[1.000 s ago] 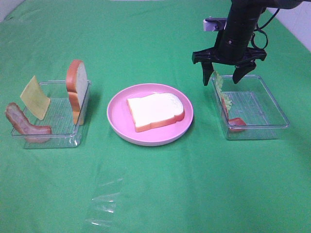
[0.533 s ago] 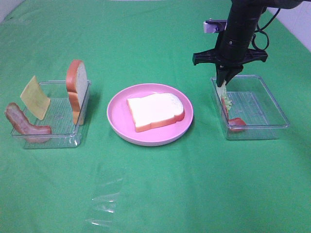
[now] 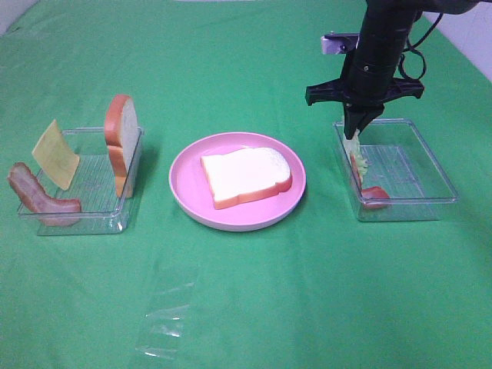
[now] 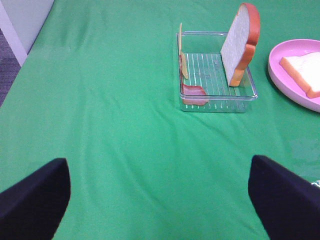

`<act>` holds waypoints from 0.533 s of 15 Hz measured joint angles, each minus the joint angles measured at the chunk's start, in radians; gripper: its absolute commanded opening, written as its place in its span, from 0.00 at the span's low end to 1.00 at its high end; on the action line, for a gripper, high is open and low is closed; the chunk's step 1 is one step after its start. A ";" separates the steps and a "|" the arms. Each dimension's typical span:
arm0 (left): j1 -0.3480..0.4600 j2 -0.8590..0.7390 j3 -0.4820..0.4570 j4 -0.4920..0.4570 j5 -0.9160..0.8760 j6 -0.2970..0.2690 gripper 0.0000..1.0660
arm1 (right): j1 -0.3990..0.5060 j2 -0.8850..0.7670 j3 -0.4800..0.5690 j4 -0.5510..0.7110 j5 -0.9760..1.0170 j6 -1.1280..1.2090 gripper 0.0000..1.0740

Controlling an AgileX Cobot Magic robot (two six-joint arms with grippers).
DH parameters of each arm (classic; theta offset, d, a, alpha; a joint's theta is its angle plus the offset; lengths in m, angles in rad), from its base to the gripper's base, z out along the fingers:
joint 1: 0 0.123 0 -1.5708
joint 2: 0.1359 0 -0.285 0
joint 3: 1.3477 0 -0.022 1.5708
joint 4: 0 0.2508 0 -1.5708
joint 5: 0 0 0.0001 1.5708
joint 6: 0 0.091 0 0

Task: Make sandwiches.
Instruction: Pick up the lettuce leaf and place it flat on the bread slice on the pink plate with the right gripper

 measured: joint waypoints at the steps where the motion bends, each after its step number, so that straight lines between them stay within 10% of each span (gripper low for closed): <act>1: 0.000 0.000 0.000 0.000 0.000 0.000 0.83 | 0.000 0.000 0.000 0.000 0.003 -0.003 0.00; 8: 0.000 0.000 0.000 0.000 0.000 0.000 0.83 | 0.000 -0.141 0.000 -0.010 0.035 -0.029 0.00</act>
